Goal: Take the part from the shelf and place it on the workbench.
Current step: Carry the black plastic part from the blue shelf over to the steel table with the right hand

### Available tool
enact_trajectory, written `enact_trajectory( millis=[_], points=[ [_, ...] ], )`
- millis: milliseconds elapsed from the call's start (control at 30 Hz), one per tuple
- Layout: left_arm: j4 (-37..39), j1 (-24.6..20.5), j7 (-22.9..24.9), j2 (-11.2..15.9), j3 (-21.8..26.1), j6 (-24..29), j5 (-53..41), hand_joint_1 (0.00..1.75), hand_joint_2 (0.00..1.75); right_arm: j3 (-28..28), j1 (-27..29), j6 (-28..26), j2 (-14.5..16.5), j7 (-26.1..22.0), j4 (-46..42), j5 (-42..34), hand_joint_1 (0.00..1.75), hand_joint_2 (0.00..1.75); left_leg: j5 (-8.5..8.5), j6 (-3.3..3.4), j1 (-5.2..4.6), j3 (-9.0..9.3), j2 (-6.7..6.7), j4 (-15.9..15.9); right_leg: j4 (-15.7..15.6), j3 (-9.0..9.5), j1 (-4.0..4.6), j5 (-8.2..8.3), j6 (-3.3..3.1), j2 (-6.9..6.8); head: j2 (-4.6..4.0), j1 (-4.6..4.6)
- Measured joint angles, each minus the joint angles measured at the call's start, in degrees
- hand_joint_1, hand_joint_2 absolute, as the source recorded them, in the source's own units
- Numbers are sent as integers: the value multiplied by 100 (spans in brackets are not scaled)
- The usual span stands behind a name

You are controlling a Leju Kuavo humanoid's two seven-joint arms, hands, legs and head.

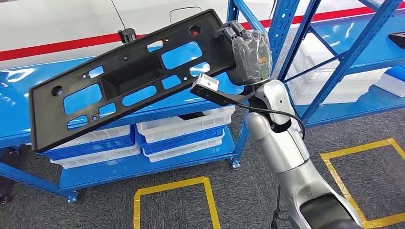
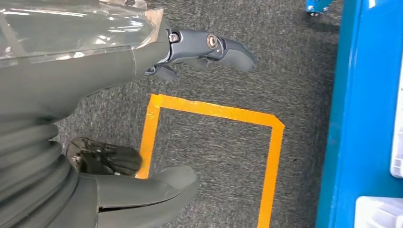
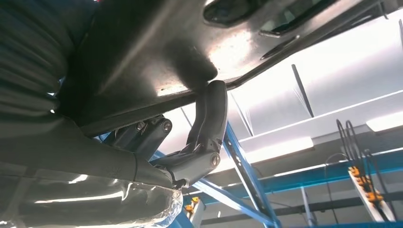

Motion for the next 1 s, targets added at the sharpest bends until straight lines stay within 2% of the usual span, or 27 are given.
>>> enact_trajectory(
  millis=[33,67,133,167,200,267,300,333,367,400,433,467,500,533,567,633,667,700,733,767,800,833,867,900,933,1000],
  points=[
    [-1,-9,8,10,0,53,-17,0,175,7,-7,5,-2,10,-17,-8,175,175,-41,40,-27,156,-6,-244,-7,-14,-5,46,34,-9,0,0],
    [-1,-15,22,18,0,109,-34,0,175,12,-12,14,-3,21,-30,-35,175,175,-69,69,-54,209,-4,-364,-25,-21,-11,96,79,-18,0,1],
    [2,-20,45,13,2,186,-46,0,175,18,-16,39,-9,33,-36,-145,175,175,72,129,-73,154,16,-455,-72,-40,-15,177,154,-27,0,-5],
    [2,-24,50,11,4,205,-40,0,175,16,-20,59,-11,32,-37,-228,175,175,172,164,-64,121,32,-518,-22,-94,-3,108,156,-24,0,2],
    [3,-30,49,7,6,216,-32,0,175,15,-24,77,-14,30,-36,-320,175,175,280,194,-49,69,48,-581,134,-172,10,-61,131,-19,0,9],
    [4,-38,43,-6,10,213,-16,0,175,14,-28,123,-13,28,-33,-506,175,175,456,228,-36,-78,68,-626,774,-372,8,-585,63,-13,0,28],
    [4,-39,41,-18,11,200,-11,0,175,13,-22,149,-11,28,-28,-596,175,175,530,227,-36,-174,76,-623,1145,-439,-3,-777,69,-10,0,31],
    [5,-38,39,-32,11,183,-15,0,175,10,-10,184,-11,28,-20,-691,175,175,605,218,-35,-271,83,-618,1426,-451,-14,-852,114,-10,0,33],
    [5,-38,38,-45,12,165,-26,0,175,5,4,222,-11,27,-9,-794,175,175,678,205,-32,-369,89,-611,1553,-388,-25,-819,184,-10,0,33],
    [5,-40,38,-57,12,149,-41,0,175,-2,21,260,-11,22,2,-907,175,175,749,187,-27,-465,93,-600,1474,-223,-39,-705,262,-11,0,33],
    [5,-43,38,-65,12,136,-61,0,175,-14,37,297,-11,12,12,-1027,175,175,813,162,-22,-558,94,-578,1196,46,-57,-594,325,-13,0,33],
    [4,-47,39,-70,12,125,-78,0,175,-31,47,333,-13,-3,20,-1140,175,175,863,132,-27,-646,90,-540,776,381,-66,-575,351,-15,0,35],
    [3,-53,41,-73,11,117,-92,0,175,-52,60,365,-14,-19,25,-1245,175,175,911,98,-33,-721,87,-497,363,671,-56,-626,331,-10,0,29],
    [2,-59,43,-74,10,110,-102,0,175,-81,72,400,-17,-31,33,-1337,175,175,957,67,-42,-774,83,-461,54,857,-47,-708,288,-6,0,29],
    [2,-64,48,-74,9,100,-109,0,175,-113,87,432,-22,-37,44,-1417,175,175,1003,39,-46,-808,78,-443,-113,933,-23,-781,232,0,0,23],
    [3,-71,74,-74,6,75,-117,0,175,-177,131,503,-37,-39,74,-1551,175,175,1071,-16,-22,-851,72,-441,-139,861,-30,-737,113,-6,0,18],
    [3,-74,92,-73,4,66,-121,0,175,-205,148,540,-44,-39,84,-1605,175,175,986,-46,-3,-892,67,-394,-132,827,-43,-682,48,-13,0,14],
    [2,-82,112,-73,0,62,-128,0,175,-234,159,576,-50,-40,90,-1646,175,175,784,-79,10,-958,60,-240,-132,777,-62,-613,-9,-20,0,12],
    [2,-95,128,-74,-4,63,-135,0,175,-259,163,605,-56,-40,92,-1675,175,175,498,-110,23,-1046,53,25,-130,718,-72,-541,-47,-25,0,9],
    [1,-110,140,-76,-8,63,-146,0,175,-280,169,626,-61,-40,91,-1695,175,175,185,-138,26,-1148,48,398,-126,643,-69,-470,-69,-26,0,7],
    [1,-127,149,-78,-11,63,-154,0,175,-299,179,637,-68,-40,91,-1706,175,175,-56,-163,30,-1237,45,807,-121,562,-66,-403,-71,-27,0,5],
    [1,-141,152,-79,-13,63,-160,0,175,-312,195,643,-74,-39,91,-1712,175,175,-168,-176,34,-1275,44,1125,-116,484,-64,-344,-64,-27,0,5],
    [1,-151,155,-80,-15,63,-164,0,175,-324,213,649,-79,-40,91,-1716,175,175,-168,-178,36,-1233,43,1288,-111,409,-61,-287,-52,-25,0,5],
    [1,-157,158,-80,-16,63,-164,0,175,-335,229,652,-84,-40,91,-1717,175,175,-75,-168,37,-1087,42,1237,-106,340,-60,-236,-36,-23,0,5],
    [1,-164,160,-80,-17,63,-165,0,175,-346,239,654,-89,-41,91,-1717,175,175,53,-146,37,-831,37,973,-103,280,-60,-189,-15,-18,0,4],
    [-1,-195,162,-77,-20,63,-167,0,175,-373,243,656,-101,-42,90,-1713,175,175,129,-79,25,-210,8,137,-98,193,-50,-99,41,-15,0,9]
  ],
)
